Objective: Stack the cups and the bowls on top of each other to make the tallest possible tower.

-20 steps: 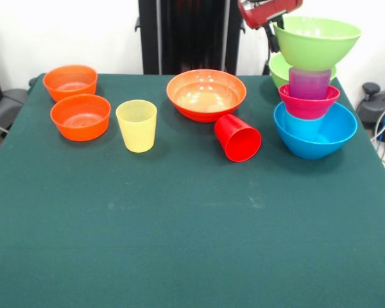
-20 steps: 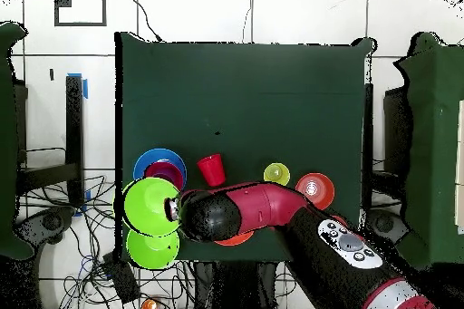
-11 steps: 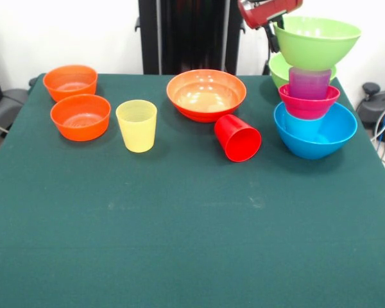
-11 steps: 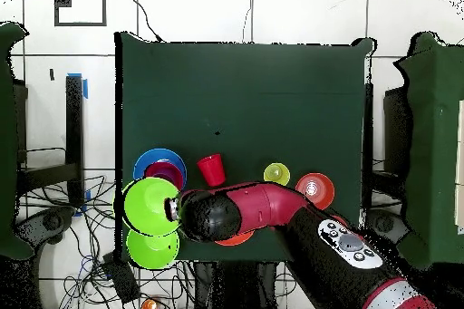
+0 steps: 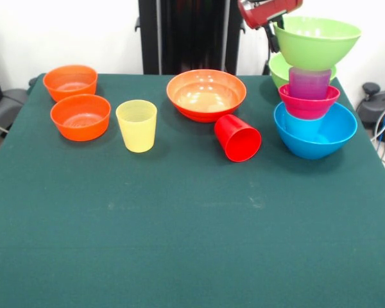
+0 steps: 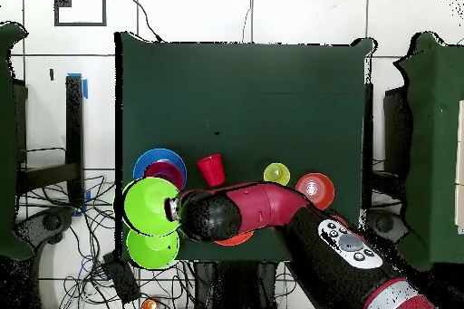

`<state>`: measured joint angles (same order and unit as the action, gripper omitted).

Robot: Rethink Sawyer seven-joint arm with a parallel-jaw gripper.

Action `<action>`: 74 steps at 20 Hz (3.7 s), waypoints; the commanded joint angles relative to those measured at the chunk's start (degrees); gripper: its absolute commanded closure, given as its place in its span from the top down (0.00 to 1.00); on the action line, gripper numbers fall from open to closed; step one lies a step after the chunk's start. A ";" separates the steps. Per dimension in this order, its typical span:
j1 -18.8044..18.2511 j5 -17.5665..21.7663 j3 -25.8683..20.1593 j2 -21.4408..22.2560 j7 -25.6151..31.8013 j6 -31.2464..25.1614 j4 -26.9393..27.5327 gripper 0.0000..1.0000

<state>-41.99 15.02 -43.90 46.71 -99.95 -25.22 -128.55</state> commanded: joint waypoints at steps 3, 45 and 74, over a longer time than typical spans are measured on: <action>0.52 2.72 -0.24 -1.33 0.31 -0.73 3.26 0.00; -0.10 3.25 0.36 -1.35 1.11 -2.33 4.34 1.00; 0.19 2.74 0.35 -0.81 0.49 -2.39 4.46 0.00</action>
<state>-42.44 15.02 -43.91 46.70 -99.95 -25.28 -126.27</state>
